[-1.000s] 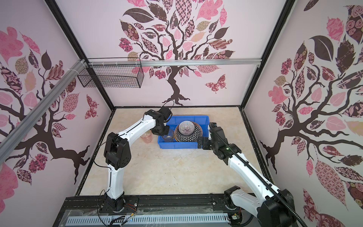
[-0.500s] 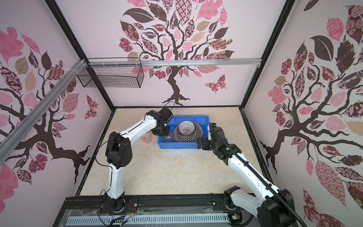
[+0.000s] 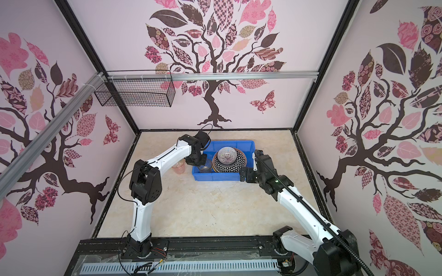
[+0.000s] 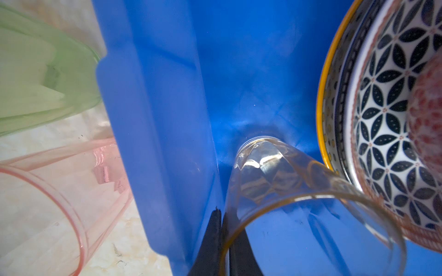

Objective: Place the mixed dishes into the plastic bin
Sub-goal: 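Lower the yellow cup into the bin beside the bowls and open the left gripper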

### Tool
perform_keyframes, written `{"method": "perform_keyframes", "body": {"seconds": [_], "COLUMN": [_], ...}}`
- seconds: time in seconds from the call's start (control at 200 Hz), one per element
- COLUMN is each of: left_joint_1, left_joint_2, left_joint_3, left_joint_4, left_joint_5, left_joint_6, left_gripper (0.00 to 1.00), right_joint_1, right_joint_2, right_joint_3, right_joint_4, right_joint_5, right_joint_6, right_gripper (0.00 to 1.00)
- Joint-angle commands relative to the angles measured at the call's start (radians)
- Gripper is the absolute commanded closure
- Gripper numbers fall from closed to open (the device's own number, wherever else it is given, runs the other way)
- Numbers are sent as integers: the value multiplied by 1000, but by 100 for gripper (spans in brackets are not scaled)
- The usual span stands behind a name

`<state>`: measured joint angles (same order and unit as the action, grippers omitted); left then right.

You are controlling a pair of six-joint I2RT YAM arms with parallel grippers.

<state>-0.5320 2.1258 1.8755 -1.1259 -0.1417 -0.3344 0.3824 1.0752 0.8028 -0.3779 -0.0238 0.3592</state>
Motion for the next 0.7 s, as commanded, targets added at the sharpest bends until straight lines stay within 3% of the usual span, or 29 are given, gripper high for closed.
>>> {"method": "perform_keyframes", "body": {"seconds": [0.0, 0.695], "left_joint_1": [-4, -5], "left_joint_2": [2, -103], "left_joint_3": [3, -48], "left_joint_4": [14, 11], "left_joint_5": [-10, -19], "left_joint_6": [-8, -11], "left_gripper": [90, 80], "right_joint_1": [-6, -6], "right_joint_2": [-9, -8], "right_joint_3": [-5, 6], "right_joint_4": [-9, 11], "right_joint_5": [-8, -71], "right_joint_6": [1, 33], "right_gripper": [0, 0]}}
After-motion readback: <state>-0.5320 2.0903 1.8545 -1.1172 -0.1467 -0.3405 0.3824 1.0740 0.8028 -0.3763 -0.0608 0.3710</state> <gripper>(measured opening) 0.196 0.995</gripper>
